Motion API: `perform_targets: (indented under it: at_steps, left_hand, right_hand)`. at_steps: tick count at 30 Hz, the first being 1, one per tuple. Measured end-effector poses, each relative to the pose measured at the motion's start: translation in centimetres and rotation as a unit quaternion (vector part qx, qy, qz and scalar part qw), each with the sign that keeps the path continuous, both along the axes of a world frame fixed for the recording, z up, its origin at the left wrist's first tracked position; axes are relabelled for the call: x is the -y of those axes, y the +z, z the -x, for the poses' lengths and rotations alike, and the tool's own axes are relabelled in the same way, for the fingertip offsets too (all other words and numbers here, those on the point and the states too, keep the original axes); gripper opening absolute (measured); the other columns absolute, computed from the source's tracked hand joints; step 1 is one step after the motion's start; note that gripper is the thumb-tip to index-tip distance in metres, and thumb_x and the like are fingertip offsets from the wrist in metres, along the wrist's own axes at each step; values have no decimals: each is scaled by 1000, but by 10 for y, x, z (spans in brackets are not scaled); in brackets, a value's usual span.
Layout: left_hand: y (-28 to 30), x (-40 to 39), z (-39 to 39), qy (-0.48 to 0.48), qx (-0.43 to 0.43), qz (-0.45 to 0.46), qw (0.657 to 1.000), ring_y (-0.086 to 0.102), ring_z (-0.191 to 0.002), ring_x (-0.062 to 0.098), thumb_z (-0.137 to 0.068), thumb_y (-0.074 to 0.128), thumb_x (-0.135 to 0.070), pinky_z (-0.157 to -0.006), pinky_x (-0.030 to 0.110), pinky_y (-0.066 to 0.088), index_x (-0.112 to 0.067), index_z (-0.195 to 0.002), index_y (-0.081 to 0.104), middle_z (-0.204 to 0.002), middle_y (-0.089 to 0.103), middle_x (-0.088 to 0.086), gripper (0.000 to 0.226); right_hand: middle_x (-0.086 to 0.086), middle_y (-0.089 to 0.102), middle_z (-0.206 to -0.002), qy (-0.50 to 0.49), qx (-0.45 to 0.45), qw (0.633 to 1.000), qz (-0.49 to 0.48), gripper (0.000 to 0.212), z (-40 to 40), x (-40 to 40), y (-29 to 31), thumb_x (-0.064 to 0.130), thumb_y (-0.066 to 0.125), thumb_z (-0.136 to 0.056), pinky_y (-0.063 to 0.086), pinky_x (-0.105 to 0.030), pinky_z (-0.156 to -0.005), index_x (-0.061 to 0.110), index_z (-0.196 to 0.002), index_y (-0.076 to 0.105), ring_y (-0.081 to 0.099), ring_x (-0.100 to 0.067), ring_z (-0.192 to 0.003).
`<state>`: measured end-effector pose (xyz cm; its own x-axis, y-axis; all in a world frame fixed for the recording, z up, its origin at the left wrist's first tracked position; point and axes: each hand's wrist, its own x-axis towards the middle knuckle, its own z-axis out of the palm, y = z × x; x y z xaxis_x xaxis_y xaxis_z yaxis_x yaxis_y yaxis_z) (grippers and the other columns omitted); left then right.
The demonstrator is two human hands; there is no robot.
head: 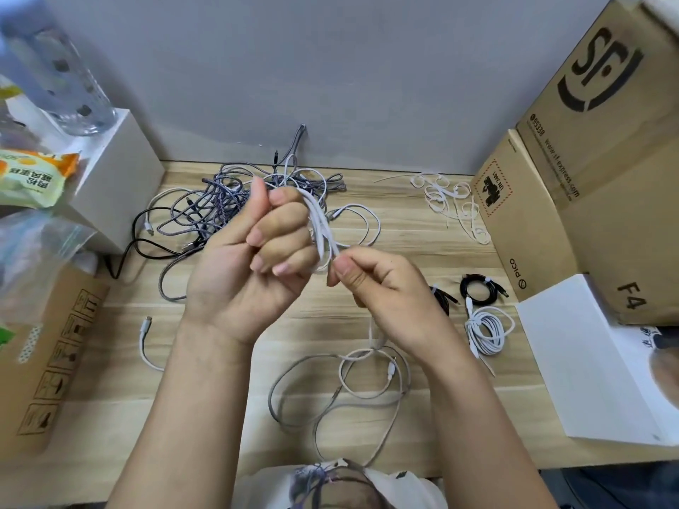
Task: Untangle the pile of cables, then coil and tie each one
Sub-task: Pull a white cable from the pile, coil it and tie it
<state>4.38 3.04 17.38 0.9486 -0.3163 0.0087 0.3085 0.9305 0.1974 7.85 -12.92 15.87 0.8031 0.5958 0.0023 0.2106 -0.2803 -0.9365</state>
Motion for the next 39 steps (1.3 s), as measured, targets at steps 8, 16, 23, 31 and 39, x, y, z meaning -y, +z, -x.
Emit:
perform_targets:
  at_steps: [8, 16, 23, 31, 39]
  left_hand:
    - [-18, -10, -7, 67, -91, 78, 991, 60, -54, 31, -97, 42, -3, -58, 35, 49, 16, -119, 48, -76, 65, 21, 29]
    - [-25, 12, -10, 260, -83, -241, 931, 68, -65, 4, -98, 35, -12, -63, 16, 54, 2, -107, 53, -78, 73, 3, 25]
    - [-29, 24, -1, 115, 3, -542, 833, 58, -57, 10, -94, 47, -16, -58, 24, 45, -13, -99, 61, -59, 62, 5, 15]
    - [-25, 25, 9, -83, 103, -497, 857, 18, -35, 7, -88, 28, -68, -40, 20, 12, -15, -57, 64, -38, 29, -8, 71]
    - [-20, 14, 7, -93, 196, -180, 959, 17, -38, 4, -97, 46, -26, -41, 20, 18, -3, -98, 62, -52, 26, -9, 28]
  right_hand:
    - [2, 42, -54, 58, 52, 981, 178, 26, 9, -6, -1, 41, 51, -93, 40, -34, -63, 23, -81, 65, 46, -18, -63]
    - [1, 36, -47, 54, 118, 972, 196, 37, 17, -8, 7, 41, 54, -92, 34, -35, -57, 19, -62, 51, 41, -20, -58]
    - [5, 63, -55, -40, 131, 988, 75, 27, 13, 1, 15, 43, 59, -78, 47, -34, -57, 19, -71, 70, 57, -8, -55]
    - [5, 45, -41, -127, 4, 985, -113, 32, 8, 8, 16, 32, 83, -55, 31, -22, -44, 12, -57, 58, 34, -4, -38]
    - [20, 52, -53, -45, 16, 993, -105, 23, -1, 6, 13, 34, 51, -89, 33, -8, -56, 29, -66, 55, 47, 4, -53]
